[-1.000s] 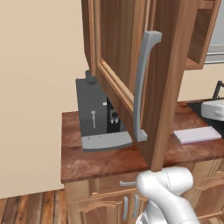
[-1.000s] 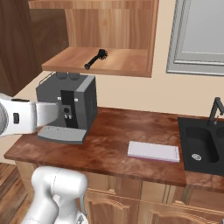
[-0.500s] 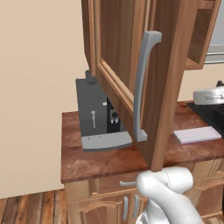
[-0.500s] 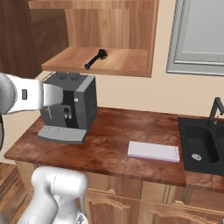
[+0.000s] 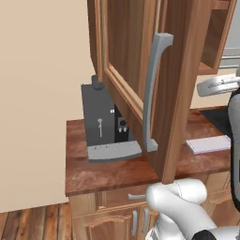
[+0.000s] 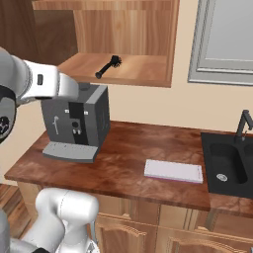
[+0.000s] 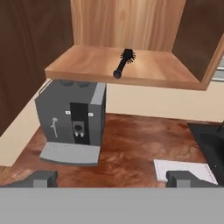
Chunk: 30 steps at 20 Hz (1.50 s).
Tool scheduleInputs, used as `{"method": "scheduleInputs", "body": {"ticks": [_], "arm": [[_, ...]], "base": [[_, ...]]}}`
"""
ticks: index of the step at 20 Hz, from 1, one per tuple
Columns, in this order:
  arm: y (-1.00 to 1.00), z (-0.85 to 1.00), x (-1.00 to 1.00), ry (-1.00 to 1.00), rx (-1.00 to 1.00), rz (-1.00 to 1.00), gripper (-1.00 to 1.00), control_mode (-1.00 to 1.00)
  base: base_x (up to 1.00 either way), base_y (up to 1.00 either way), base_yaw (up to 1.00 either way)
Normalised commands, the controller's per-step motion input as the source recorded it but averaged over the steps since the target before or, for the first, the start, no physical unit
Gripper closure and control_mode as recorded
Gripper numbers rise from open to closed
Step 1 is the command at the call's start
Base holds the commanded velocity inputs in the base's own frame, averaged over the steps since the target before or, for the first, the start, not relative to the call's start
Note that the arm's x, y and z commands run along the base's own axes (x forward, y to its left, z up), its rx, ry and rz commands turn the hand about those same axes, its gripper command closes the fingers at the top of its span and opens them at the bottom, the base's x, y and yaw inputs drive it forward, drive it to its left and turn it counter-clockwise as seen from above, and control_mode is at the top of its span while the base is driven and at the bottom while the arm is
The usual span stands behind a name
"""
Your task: Open the cabinet. Pick the dish brush and place it next to the sink. Then close the cabinet.
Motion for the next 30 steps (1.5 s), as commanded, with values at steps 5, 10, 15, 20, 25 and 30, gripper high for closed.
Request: {"method": "scheduleInputs", "body": {"ticks": [5,10,15,20,25,30], "arm": [[0.00,0.00,0.38,0.00,0.00,-0.07,-1.00,-1.00],[0.00,0.00,0.47,0.00,0.05,-0.14,-1.00,-1.00],[0.00,0.00,0.57,0.00,0.09,-0.16,-1.00,-1.00],[0.00,0.00,0.59,-0.01,0.15,-0.13,-1.00,-1.00],[0.00,0.00,0.33,-0.04,0.20,-0.06,-1.00,-1.00],[0.00,0.00,0.01,-0.01,0.13,0.01,-1.00,-1.00]], "base": [[0.00,0.00,0.00],[0.00,0.00,0.00],[0.00,0.00,0.00],[0.00,0.00,0.00],[0.00,0.00,0.00],[0.00,0.00,0.00]]}}
